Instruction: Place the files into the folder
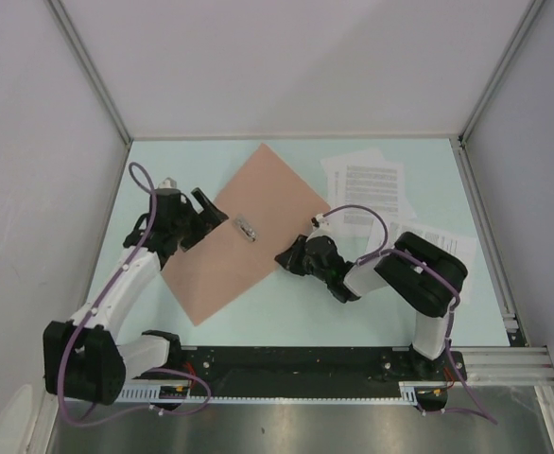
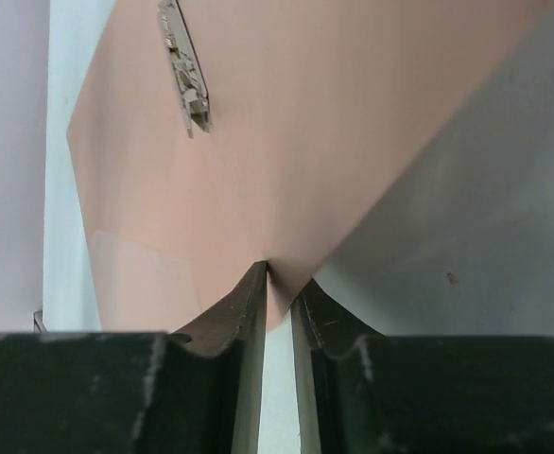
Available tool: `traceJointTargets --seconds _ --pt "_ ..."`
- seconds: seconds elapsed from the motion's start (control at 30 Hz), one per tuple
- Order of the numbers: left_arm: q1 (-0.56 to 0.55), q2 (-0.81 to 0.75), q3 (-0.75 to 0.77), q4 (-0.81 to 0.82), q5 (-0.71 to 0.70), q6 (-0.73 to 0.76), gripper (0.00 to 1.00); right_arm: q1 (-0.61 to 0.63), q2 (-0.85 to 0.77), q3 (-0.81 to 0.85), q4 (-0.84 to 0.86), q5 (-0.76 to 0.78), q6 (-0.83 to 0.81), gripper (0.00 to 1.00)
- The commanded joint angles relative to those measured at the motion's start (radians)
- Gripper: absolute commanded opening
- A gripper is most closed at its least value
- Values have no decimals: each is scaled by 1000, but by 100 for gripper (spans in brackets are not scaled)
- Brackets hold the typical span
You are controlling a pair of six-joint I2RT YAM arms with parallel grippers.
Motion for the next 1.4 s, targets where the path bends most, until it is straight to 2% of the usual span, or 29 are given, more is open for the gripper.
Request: traceJointTargets --seconds 0.0,0.13,0.23,0.37,0.4,0.43,0.53,0.6,0.67,0.77,0.83,0.87,0.9,1.03,1.07,1.17,1.2,1.23,1.3,1.37 --pt "9 106 28 69 51 16 98 9 109 41 111 -26 89 22" --pt "18 174 68 81 1 46 97 45 188 136 100 -9 139 13" --pt "41 238 117 58 -17 77 97 85 198 170 76 31 153 16" --pt "58 299 166 44 -41 120 95 125 123 173 -60 34 91 36" --pt "60 315 177 32 -49 134 92 139 97 174 -173 47 71 40" --pt "61 327 197 29 -55 138 90 145 36 173 -239 63 17 50" --pt "63 367 214 29 -60 135 84 160 -81 147 -453 126 -81 67" --pt "61 387 215 38 -50 123 83 153 -142 107 -527 123 -124 71" --pt "61 399 223 44 -31 125 82 128 -216 58 -539 66 -218 71" --pt "61 393 225 52 -15 132 79 99 -268 71 -553 -87 -345 72" --pt "61 358 191 69 -9 128 80 44 -262 140 -541 -240 -341 73" --pt "63 338 174 85 2 123 82 27 -232 169 -507 -332 -342 73" --pt "63 295 134 98 12 109 87 18 -204 211 -498 -365 -345 73" --pt "63 183 41 147 2 56 93 -13 -57 387 -447 -468 -330 73" --pt "61 171 30 158 0 37 94 -34 -22 432 -388 -523 -309 74" --pt "74 157 -1 173 0 16 92 -59 76 487 -312 -545 -232 76" --pt "109 158 -27 170 11 2 92 -62 124 539 -318 -540 -215 76" --pt "136 167 -45 178 85 -9 93 -67 144 564 -324 -542 -206 74" --pt "220 172 -106 260 155 -35 95 -80 187 614 -303 -558 -178 70" --pt "255 187 -131 308 228 -67 98 -86 241 631 -253 -555 -161 66"
